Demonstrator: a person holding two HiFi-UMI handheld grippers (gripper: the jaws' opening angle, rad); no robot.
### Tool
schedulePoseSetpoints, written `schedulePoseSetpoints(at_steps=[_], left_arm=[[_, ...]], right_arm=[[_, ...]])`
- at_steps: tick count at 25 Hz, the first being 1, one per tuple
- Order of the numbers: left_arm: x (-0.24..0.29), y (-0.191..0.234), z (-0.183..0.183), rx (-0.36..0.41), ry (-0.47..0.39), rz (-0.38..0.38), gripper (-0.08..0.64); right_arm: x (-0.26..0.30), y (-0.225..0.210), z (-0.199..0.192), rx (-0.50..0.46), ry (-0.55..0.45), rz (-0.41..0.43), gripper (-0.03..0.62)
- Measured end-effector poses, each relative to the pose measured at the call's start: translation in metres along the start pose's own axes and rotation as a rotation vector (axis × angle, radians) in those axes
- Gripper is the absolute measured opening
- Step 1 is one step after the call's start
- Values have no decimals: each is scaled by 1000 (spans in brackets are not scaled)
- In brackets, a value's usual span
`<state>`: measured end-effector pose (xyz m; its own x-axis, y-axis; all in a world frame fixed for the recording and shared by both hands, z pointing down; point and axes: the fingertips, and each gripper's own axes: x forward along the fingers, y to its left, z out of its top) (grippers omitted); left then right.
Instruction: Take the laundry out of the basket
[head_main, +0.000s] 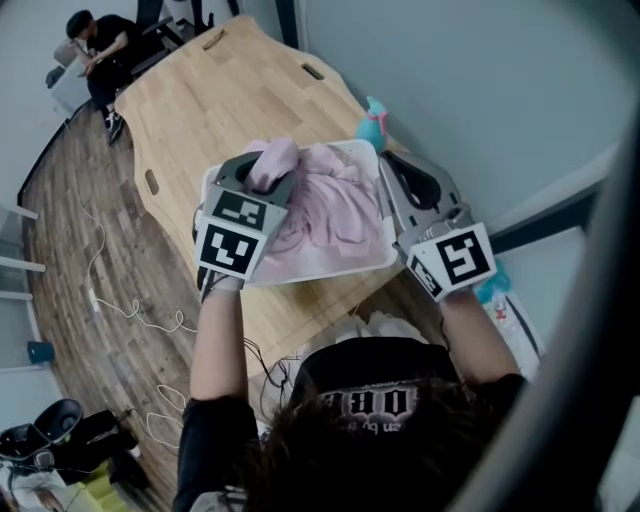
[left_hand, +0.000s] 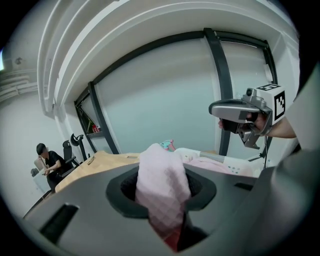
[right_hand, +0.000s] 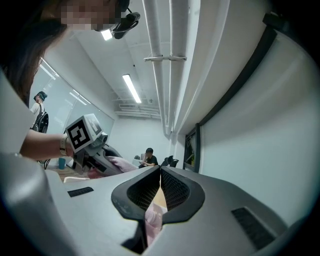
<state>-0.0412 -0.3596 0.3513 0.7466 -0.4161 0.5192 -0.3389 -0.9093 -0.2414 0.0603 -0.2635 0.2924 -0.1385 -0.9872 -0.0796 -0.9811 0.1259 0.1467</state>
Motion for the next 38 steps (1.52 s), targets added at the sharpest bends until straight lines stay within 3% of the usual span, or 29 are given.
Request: schedulePoseSetpoints(at_steps=[14,28,38], left_arm=[[-5,-11,81,75,-121,-29,132],[22,-62,171,178,-240,-77,130],[50,-116,206,142,-314,-194,130]], right_arm=[[-30,-28,13,-19,-9,-101,28],[-89,-91,22,-35,-26,-256,28],[-127,-132,21,-42,-20,-340,28]])
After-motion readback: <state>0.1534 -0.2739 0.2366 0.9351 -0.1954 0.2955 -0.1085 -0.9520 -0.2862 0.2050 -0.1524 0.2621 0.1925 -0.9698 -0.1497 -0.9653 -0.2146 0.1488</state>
